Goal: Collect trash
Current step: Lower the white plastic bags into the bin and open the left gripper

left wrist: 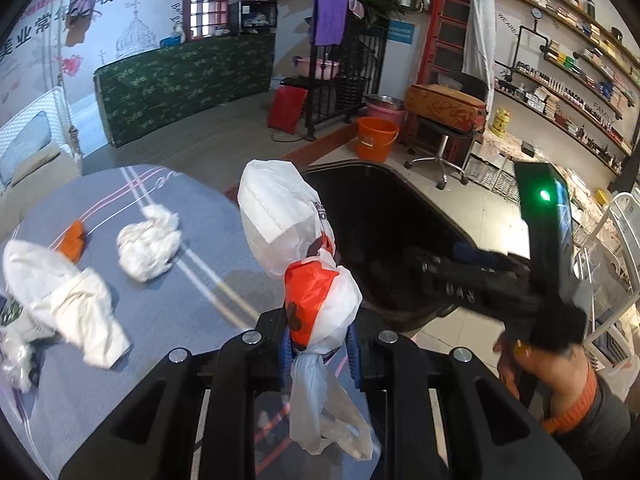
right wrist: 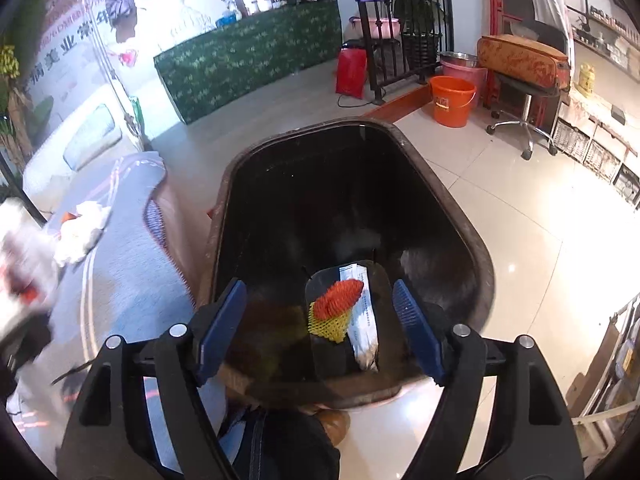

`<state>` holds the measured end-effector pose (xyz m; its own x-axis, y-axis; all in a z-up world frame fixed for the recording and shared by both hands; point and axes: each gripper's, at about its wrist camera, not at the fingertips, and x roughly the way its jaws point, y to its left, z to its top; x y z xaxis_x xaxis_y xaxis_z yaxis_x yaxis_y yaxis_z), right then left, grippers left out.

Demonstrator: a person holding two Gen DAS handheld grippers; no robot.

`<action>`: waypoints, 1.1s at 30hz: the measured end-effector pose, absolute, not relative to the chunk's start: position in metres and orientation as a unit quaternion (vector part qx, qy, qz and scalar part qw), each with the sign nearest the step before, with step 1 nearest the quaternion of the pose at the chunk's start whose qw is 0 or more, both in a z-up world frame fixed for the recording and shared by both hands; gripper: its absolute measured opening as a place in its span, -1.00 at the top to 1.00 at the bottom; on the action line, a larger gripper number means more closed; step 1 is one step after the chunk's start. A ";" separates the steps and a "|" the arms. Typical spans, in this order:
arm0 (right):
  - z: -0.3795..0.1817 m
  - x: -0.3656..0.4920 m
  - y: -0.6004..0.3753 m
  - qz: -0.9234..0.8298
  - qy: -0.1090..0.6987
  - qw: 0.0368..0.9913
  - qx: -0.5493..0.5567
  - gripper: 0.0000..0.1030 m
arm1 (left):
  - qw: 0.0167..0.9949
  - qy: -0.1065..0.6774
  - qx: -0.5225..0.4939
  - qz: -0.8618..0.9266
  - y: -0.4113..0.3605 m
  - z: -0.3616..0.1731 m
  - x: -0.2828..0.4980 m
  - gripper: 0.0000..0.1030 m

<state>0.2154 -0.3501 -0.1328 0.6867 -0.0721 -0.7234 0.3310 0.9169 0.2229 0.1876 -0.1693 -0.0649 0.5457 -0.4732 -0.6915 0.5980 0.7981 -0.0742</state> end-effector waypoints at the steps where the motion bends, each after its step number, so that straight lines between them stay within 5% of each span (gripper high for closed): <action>1: -0.132 0.212 -0.351 -0.111 0.375 0.904 0.170 -0.47 | 0.873 0.365 0.089 -0.312 -0.176 -0.065 0.189 0.58; 28: -0.118 0.148 -0.419 -0.176 0.332 0.904 0.202 -0.55 | 0.821 0.433 0.137 -0.346 -0.299 -0.114 0.255 0.55; 31: -0.119 0.147 -0.418 -0.176 0.334 0.903 0.204 -0.55 | 0.815 0.446 0.136 -0.345 -0.304 -0.118 0.263 0.37; 33: -0.118 0.145 -0.419 -0.175 0.332 0.904 0.204 -0.55 | 0.816 0.446 0.141 -0.340 -0.307 -0.119 0.265 -0.10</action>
